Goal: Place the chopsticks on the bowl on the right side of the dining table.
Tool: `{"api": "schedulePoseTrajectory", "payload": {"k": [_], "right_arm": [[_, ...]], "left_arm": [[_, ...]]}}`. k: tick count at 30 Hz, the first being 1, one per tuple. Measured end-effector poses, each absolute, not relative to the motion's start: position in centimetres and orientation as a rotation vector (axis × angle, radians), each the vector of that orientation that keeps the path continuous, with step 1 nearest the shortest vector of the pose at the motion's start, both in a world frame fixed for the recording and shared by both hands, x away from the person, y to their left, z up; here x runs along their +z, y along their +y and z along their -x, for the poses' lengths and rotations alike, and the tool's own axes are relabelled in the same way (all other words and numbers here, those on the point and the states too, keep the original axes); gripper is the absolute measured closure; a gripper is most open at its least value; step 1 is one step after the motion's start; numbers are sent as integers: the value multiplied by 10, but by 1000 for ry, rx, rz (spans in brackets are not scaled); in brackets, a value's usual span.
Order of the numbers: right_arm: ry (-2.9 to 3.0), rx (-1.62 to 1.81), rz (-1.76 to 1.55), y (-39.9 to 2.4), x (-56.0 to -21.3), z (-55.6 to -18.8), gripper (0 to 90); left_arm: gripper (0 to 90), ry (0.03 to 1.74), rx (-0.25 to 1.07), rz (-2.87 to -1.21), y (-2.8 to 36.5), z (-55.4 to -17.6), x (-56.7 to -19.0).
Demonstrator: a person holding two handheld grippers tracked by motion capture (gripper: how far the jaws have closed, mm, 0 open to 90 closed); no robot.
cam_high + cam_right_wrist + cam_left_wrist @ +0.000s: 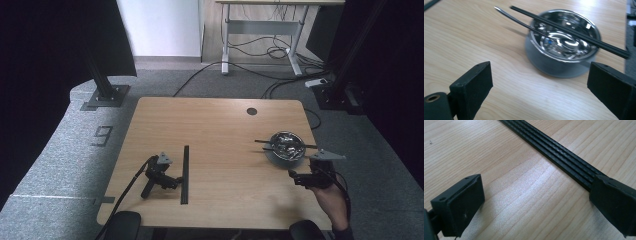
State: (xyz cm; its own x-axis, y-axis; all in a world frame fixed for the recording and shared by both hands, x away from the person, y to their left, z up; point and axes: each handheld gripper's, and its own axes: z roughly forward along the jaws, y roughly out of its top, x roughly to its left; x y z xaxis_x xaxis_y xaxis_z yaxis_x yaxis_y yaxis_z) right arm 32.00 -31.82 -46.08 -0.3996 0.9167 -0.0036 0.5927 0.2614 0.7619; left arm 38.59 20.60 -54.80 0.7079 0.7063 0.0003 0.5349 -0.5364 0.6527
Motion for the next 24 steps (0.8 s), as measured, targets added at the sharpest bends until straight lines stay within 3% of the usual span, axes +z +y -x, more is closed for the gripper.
{"api": "schedulePoseTrajectory", "payload": {"k": [24], "right_arm": [[2303, 978, -1219, -238, -465, -359, 38]], "left_arm": [[0, 940, 350, -2276, 206, -386, -548]]}}
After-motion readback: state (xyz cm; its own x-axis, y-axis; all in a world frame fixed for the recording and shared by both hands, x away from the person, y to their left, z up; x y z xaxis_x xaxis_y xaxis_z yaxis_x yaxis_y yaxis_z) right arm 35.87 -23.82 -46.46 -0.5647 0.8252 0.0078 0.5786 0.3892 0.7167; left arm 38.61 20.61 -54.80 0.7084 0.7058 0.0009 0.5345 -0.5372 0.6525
